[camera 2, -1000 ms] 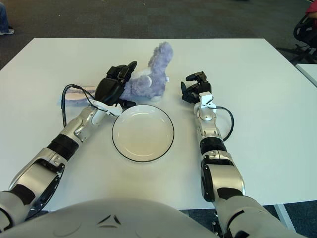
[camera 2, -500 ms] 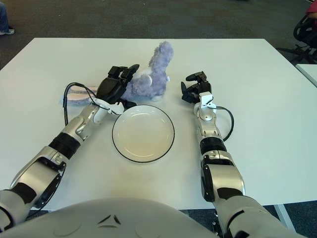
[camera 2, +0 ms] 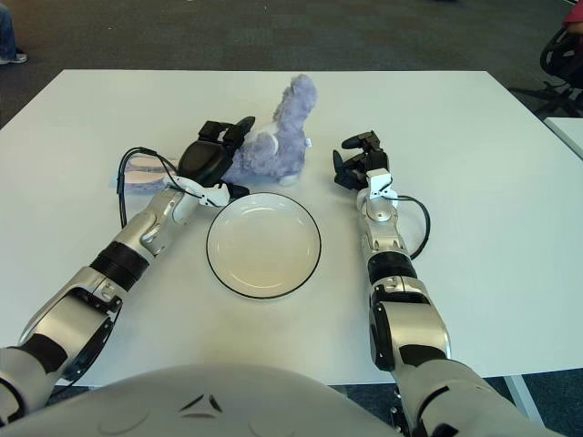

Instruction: Put the doll into the plate.

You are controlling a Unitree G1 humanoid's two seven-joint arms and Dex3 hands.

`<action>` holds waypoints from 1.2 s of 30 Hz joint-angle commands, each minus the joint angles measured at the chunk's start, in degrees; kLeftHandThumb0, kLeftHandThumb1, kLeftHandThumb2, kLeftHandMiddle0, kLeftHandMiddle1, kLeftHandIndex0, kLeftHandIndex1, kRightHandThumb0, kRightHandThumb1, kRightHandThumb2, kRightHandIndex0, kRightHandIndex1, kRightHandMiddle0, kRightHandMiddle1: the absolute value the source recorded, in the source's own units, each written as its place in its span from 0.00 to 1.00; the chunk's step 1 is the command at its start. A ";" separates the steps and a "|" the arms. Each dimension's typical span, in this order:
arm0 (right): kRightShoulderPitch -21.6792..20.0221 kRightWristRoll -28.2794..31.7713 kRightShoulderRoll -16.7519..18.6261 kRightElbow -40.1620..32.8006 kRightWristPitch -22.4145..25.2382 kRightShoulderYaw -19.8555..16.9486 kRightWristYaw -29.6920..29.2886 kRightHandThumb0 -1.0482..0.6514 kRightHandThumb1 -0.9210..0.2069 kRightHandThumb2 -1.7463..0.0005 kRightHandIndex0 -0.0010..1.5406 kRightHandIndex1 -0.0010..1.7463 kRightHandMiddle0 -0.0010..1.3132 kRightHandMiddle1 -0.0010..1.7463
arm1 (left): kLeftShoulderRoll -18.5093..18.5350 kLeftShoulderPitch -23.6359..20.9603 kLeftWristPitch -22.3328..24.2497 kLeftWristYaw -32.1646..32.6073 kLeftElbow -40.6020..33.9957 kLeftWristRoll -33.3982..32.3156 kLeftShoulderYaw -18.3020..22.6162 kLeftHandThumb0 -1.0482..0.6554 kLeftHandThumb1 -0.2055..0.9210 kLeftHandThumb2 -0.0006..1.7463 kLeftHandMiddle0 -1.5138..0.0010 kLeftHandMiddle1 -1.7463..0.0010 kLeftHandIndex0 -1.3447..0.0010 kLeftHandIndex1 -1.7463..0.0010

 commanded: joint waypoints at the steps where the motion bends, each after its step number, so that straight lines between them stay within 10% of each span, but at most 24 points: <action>1: 3.11 -0.45 1.36 1.92 3.04 0.86 1.27 0.61 0.31 0.47 0.36 0.92 0.21 0.92 | 0.70 -0.03 2.53 -1.21 -0.37 1.85 -0.97 0.20 0.60 0.38 1.00 0.53 1.00 0.95; 25: 4.17 -0.50 1.13 -0.07 3.91 1.12 2.27 0.61 0.31 0.47 0.35 0.91 0.21 0.94 | 1.53 -1.13 18.09 -12.93 -3.93 11.79 -5.74 0.11 0.91 0.19 0.96 0.64 1.00 1.00; 36: 4.57 -0.67 0.93 -0.89 4.27 1.35 2.45 0.61 0.33 0.45 0.36 0.91 0.21 0.95 | 2.92 -2.13 19.06 -20.05 -4.95 12.50 -7.07 0.13 0.93 0.13 1.00 0.21 0.99 0.99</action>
